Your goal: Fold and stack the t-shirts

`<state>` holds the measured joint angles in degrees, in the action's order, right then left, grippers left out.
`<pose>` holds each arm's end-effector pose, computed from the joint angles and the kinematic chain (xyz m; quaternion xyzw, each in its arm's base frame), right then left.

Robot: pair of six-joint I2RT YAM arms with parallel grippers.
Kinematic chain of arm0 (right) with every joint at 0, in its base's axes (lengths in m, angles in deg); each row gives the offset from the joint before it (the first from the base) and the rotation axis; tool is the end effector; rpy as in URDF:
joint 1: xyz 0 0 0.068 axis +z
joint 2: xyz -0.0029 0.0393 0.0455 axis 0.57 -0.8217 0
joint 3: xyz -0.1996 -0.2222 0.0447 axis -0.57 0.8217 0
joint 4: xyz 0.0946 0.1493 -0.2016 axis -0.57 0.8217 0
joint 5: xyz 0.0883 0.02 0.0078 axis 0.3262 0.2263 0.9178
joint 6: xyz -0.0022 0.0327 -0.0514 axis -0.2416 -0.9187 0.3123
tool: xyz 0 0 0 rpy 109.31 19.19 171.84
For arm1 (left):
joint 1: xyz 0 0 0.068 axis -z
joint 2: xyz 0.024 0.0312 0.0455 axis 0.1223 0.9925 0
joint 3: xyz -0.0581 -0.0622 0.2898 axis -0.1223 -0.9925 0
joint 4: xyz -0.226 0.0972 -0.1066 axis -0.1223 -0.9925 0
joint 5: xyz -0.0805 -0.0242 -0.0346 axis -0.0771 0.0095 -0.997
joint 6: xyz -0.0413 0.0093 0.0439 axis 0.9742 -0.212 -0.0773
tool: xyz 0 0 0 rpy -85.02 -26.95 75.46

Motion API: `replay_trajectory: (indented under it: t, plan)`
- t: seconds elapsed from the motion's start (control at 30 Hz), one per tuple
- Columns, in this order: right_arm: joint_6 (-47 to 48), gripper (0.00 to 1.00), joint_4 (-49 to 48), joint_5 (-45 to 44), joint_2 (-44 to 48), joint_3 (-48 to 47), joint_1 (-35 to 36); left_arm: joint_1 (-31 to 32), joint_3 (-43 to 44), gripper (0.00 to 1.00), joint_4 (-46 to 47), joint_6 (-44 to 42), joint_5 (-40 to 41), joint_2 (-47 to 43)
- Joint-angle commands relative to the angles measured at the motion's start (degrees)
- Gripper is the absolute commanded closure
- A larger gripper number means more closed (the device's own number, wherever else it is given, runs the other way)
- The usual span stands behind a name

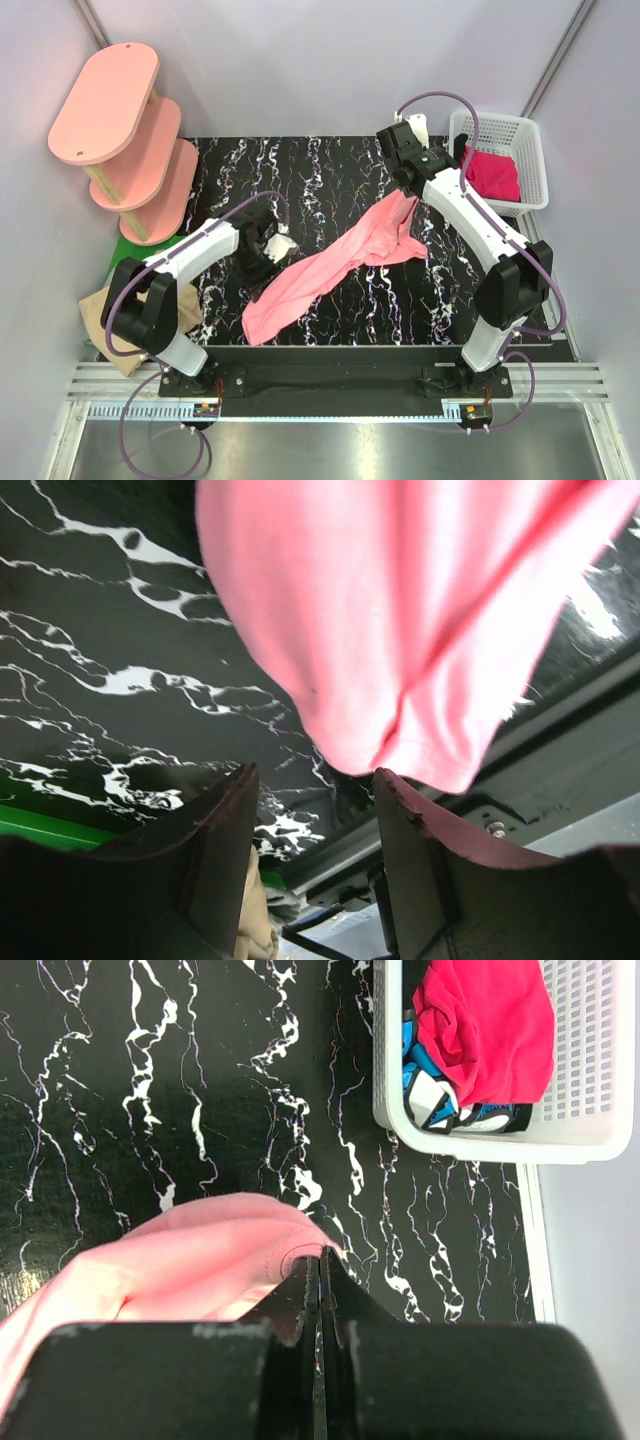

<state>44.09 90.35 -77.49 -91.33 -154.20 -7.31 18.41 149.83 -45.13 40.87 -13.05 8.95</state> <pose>0.3630 0.1559 0.3713 -0.0174 0.8941 -0.1970 0.4017 0.2401 -0.1210 0.2221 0.3995 0.9141 -0.0685 0.0090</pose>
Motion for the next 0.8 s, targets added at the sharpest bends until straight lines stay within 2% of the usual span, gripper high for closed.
replay_trajectory:
  t: [0.0, 0.2, 0.47, 0.53, 0.57, 0.6, 0.63, 0.67, 0.77]
  plan:
    - [0.26, 1.0, -0.59, -0.79, 0.93, -2.95, 0.6, -0.12, -0.89, 0.46, -2.88, -1.25, -3.44, -2.75]
    - [0.35, 1.0, -0.59, -0.79, 1.2, -2.95, 0.6, -0.03, -2.83, 0.47, 0.72, -0.28, -2.03, 1.99]
    - [0.09, 1.0, -0.59, -0.44, 1.63, -2.69, 0.6, -0.03, -0.29, 0.49, 2.83, 0.6, -2.47, 7.97]
    - [0.09, 1.0, -0.67, -0.26, 1.72, -2.69, 0.68, -0.12, 0.16, 0.53, 3.1, 0.86, -2.56, 9.55]
    - [0.09, 1.0, -0.67, -0.26, 1.81, -2.77, 0.68, -0.12, 0.42, 0.58, 3.1, 0.86, -2.56, 10.08]
    - [0.09, 1.0, -0.59, -0.26, 1.81, -2.77, 0.68, -0.03, 0.68, 0.78, 3.27, 1.04, -2.64, 10.61]
    - [0.09, 1.0, -0.67, -0.26, 1.81, -2.77, 0.68, -0.12, 0.86, 0.92, 3.19, 1.13, -2.73, 11.22]
    - [0.09, 1.0, -0.67, -0.26, 1.98, -2.77, 0.68, -0.12, 1.47, 1.0, 3.1, 1.39, -2.56, 11.31]
    - [0.0, 1.0, -0.67, -0.61, 2.86, -2.77, 0.77, -0.12, 3.13, 1.0, 2.22, 1.74, -2.47, 8.69]
